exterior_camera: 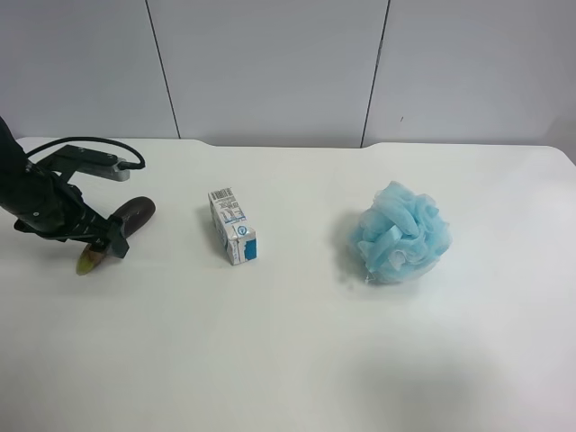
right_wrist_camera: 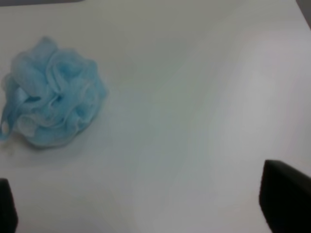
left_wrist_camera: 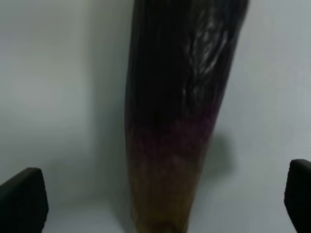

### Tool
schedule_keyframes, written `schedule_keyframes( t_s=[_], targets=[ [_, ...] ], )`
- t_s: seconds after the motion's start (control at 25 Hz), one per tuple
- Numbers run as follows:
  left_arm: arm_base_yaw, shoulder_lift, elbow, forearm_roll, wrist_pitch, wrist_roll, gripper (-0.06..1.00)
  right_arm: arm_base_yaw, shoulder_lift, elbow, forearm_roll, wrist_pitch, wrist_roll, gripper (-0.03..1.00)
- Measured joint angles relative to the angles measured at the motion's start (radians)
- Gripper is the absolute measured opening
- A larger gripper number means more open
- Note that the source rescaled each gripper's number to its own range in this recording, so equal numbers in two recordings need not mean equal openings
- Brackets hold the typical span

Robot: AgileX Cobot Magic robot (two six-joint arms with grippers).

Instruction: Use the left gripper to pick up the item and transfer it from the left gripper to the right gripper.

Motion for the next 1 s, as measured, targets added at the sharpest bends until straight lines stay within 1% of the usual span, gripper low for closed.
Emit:
schedule_keyframes(
  t_s=[0.16,0.36,0.4,0.44,0.52,0.56,0.72,0.76,0.88,1.0],
  targets=[
    [0.002,0.034,0.0,0.0,-0.021,0.013,1.0,0.0,0.0,0.0,0.0,0.0,0.0,1.0],
    [0.002,0.065,0.0,0.0,-0.024,0.019,1.0,0.0,0.0,0.0,0.0,0.0,0.0,1.0],
    [0.002,0.065,0.0,0.0,-0.025,0.019,0.99,0.0,0.0,0.0,0.0,0.0,0.0,1.0],
    [0.002,0.065,0.0,-0.001,-0.025,0.019,0.94,0.0,0.0,0.0,0.0,0.0,0.0,1.0],
    [0.002,0.065,0.0,-0.002,-0.021,0.021,0.78,0.0,0.0,0.0,0.0,0.0,0.0,1.0],
    [0.002,0.065,0.0,-0.002,-0.018,0.021,0.66,0.0,0.0,0.0,0.0,0.0,0.0,1.0],
    [0.002,0.065,0.0,-0.002,-0.007,0.022,0.11,0.0,0.0,0.0,0.0,0.0,0.0,1.0],
    [0.002,0.065,0.0,-0.002,-0.005,0.022,0.0,0.0,0.0,0.0,0.0,0.0,0.0,1.0],
    [0.002,0.061,-0.001,-0.003,0.007,0.022,0.0,0.0,0.0,0.0,0.0,0.0,0.0,1.0],
    [0.003,0.021,-0.001,-0.003,0.043,0.022,0.0,0.0,0.0,0.0,0.0,0.0,0.0,1.0]
  ],
)
